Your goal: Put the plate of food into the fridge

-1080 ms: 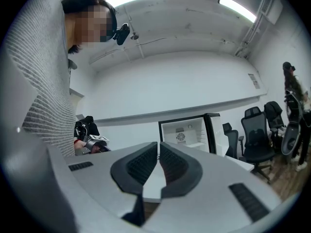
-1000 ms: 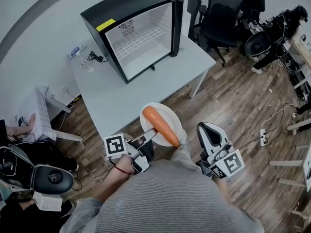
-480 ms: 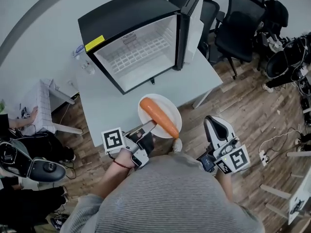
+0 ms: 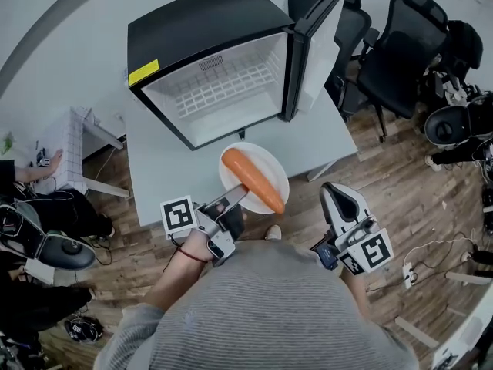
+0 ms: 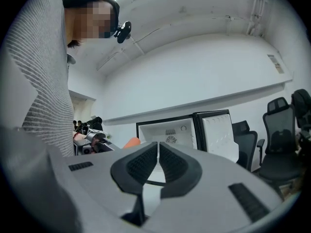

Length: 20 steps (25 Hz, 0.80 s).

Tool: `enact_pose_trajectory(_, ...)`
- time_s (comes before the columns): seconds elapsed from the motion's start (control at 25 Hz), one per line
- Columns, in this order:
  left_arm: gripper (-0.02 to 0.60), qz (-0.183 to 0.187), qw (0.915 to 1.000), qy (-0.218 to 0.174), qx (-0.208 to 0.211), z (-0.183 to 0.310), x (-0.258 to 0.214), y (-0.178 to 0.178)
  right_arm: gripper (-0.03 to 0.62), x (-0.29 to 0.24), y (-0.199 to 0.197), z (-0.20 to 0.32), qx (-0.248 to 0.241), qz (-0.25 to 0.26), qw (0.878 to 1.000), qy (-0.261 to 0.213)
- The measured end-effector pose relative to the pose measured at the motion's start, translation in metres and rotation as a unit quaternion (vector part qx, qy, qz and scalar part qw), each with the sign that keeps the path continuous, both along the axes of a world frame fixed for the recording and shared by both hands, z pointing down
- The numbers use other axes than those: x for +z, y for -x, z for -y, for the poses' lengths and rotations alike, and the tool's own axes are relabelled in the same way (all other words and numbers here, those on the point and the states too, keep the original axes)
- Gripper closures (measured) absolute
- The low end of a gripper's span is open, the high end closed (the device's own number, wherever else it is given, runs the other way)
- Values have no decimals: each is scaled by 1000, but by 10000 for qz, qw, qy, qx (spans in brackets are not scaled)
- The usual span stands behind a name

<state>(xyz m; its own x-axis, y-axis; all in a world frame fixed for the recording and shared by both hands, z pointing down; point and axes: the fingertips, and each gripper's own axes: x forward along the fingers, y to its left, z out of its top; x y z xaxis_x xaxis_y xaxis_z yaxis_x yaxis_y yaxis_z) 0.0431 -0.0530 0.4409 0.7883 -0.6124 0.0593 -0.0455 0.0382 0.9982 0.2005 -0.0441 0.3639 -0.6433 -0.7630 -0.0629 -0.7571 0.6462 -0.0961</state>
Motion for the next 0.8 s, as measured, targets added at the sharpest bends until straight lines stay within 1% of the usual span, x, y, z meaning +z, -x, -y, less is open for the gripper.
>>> enact_pose_trajectory(0.24, 546, -43, 9997, 22, -231, 20, 2, -13, 580, 2, -9, 18, -265, -27, 9996, 21)
enact_pose_trajectory(0.4, 546, -45, 9994, 47, -332, 30, 5, -15, 580, 4, -13, 29, -358, -33, 9993, 47)
enact_pose_trajectory(0.6, 546, -35, 9992, 56, -395, 41, 7, -13, 580, 6, -11, 40, -438, -39, 9990, 82)
enact_pose_trajectory(0.8, 546, -84, 9989, 75, -461, 49, 10, -4, 580, 5, 1, 47, -527, -74, 9986, 50)
